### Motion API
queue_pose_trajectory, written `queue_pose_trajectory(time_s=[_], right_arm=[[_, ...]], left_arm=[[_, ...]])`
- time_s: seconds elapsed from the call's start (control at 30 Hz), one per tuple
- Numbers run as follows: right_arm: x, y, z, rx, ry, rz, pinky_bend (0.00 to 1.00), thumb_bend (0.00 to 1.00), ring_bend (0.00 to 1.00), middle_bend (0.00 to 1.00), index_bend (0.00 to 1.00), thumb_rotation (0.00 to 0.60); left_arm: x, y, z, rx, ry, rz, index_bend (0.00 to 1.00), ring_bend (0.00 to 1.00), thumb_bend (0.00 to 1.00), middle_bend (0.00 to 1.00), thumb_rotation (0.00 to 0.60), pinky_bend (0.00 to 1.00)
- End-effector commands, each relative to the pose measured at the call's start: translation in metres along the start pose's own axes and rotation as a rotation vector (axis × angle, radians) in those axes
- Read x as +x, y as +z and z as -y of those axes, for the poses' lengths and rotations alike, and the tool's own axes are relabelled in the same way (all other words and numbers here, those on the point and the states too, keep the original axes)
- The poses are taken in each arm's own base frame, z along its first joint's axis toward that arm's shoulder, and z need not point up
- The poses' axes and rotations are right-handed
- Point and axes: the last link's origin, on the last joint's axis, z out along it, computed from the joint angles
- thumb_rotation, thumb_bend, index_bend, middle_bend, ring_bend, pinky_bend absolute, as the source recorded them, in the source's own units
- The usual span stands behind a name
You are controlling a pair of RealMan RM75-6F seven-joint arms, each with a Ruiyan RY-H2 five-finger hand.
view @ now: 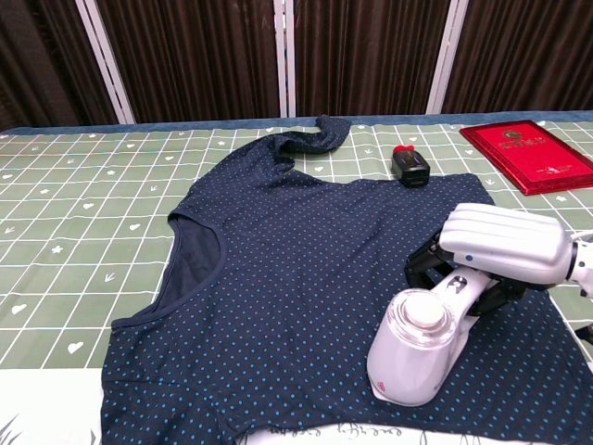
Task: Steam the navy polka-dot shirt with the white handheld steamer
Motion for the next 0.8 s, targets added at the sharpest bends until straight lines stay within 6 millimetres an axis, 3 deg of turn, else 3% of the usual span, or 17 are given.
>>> queue_pose_trajectory(time_s=[0.03,0.53,0.8], right_arm=[[0.001,-0.004,-0.006,-0.026,-0.006,0.010,0.95,0.78,0.67,0.65,0.83,0.600],[0.017,-0.056,-0.060,-0.235,-0.029,0.050,0.95,0.78,0.67,0.65,0.83,0.600],[0.014,-0.069,-0.062,-0.234,0.001,0.078,0.95,0.78,0.67,0.65,0.83,0.600]], left_arm=[[0.000,0.000,0.000,0.000,0.001,0.000,0.00,0.00,0.00,0.00,0.600,0.00],[-0.002,0.000,-0.002,-0.003,0.007,0.005,0.00,0.00,0.00,0.00,0.600,0.00],[-0.004,0.000,-0.004,-0.007,0.010,0.009,0.00,0.00,0.00,0.00,0.600,0.00]])
